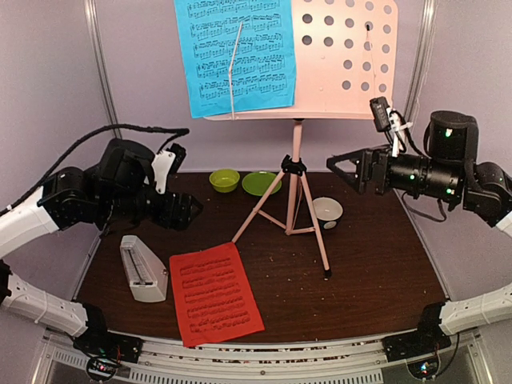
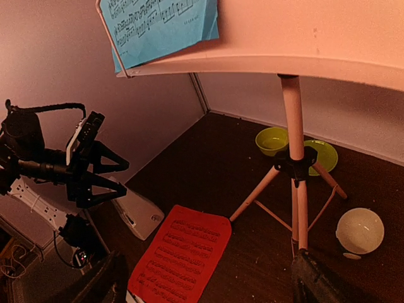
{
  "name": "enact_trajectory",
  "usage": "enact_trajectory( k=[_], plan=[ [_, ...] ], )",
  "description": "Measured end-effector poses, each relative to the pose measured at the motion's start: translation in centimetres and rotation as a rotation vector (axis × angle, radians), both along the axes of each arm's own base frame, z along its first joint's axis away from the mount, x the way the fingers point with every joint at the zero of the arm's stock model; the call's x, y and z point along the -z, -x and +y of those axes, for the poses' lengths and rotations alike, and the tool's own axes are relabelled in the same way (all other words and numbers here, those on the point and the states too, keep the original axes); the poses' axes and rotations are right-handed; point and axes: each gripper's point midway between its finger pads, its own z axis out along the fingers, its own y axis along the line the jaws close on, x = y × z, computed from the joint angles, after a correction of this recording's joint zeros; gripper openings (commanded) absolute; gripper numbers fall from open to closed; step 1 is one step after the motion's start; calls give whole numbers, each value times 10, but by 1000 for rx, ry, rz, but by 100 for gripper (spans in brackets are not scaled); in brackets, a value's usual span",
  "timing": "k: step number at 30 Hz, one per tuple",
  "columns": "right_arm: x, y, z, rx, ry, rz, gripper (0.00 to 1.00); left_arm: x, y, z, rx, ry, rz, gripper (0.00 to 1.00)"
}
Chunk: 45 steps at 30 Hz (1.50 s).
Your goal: Set up the instrument practice props
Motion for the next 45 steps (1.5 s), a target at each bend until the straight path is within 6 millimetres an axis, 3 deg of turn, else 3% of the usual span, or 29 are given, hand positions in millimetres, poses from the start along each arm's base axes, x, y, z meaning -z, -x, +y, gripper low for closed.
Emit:
enact_trajectory(
  k=[4,10,14,17,21,32,36,39,45],
  plan=[
    [44,13,5,-22,19,104,89,43,12,0,12,-26,112,79],
    [83,12,13,-9,22,195,87,60,13,-5,5,-22,164,79],
    [110,10,28,-10,27,258,85,85,10,-18,22,-62,223,78],
    [136,13,41,-25,51,314,84,117,10,-24,38,-97,289,77],
    [166,17,59,-51,86,370,83,163,15,-17,40,-138,388,77],
    [237,30,95,-119,172,483,78,253,39,-5,94,-226,592,75],
    [257,32,99,-127,196,515,76,276,45,-8,130,-250,636,71],
    [262,32,102,-129,195,520,75,277,41,-19,171,-236,618,70],
    [267,30,103,-130,180,532,73,276,33,-69,340,-232,552,66]
  ],
)
